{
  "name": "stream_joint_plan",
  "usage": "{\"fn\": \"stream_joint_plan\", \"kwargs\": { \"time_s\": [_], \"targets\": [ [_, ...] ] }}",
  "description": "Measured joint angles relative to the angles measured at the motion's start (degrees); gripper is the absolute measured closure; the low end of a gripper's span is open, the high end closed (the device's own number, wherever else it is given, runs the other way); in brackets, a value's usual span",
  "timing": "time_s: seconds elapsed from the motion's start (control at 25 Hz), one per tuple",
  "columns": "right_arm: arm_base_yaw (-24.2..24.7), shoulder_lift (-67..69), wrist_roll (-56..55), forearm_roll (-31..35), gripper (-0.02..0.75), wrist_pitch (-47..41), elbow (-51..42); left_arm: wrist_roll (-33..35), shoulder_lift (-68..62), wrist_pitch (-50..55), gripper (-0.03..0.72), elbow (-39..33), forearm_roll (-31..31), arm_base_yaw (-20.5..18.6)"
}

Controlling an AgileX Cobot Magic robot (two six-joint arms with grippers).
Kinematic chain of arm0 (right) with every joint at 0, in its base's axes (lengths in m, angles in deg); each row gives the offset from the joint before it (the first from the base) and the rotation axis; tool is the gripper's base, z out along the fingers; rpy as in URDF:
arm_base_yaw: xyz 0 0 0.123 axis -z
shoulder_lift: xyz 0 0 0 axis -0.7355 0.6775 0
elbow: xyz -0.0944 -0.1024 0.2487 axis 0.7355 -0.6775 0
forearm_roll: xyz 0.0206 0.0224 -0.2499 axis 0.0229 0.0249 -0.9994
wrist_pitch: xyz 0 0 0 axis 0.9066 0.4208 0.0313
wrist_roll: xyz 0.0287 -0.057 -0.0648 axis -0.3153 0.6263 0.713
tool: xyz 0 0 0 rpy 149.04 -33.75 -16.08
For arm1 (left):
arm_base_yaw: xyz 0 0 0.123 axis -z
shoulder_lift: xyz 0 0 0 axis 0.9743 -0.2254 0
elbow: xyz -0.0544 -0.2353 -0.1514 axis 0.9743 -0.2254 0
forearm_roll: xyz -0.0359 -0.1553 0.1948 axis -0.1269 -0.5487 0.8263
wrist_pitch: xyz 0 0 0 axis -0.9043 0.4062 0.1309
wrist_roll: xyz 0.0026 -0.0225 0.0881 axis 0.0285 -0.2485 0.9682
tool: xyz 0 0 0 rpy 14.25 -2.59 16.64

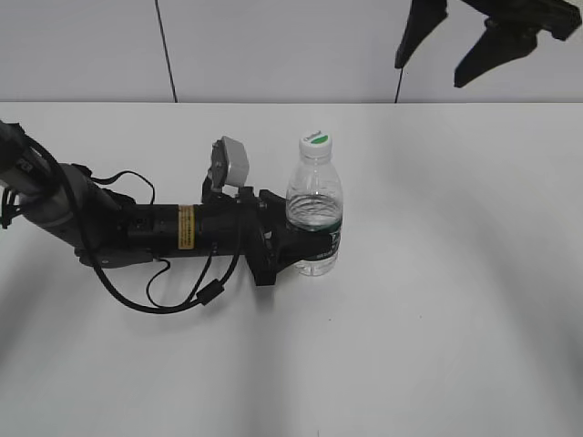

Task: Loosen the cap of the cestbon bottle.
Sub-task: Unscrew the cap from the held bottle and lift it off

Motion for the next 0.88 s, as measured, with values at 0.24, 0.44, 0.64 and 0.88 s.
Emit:
{"fn": "stream_joint_plan", "kwargs": {
  "time_s": [0.24,0.44,0.64,0.88],
  "targets": [
    [-4.03,5.19,-3.03,-0.39,0.239,-0.01,7.33,0.01,0.0,0.0,0.307,0.0,0.0,0.0],
    [-7.1,10.22,-5.28,-0.2,0.239,-0.01,10.09,0.12,0.0,0.0,0.307,0.0,0.0,0.0],
    [-9.06,12.36,-6.81,0.34,0.239,-0.07,10.22,0.17,0.0,0.0,0.307,0.0,-0.02,0.0],
    [-10.37,12.61,-7.73,0.51,0.239,-0.07,10.24,0.17,0.0,0.05,0.307,0.0,-0.14,0.0]
  ]
}}
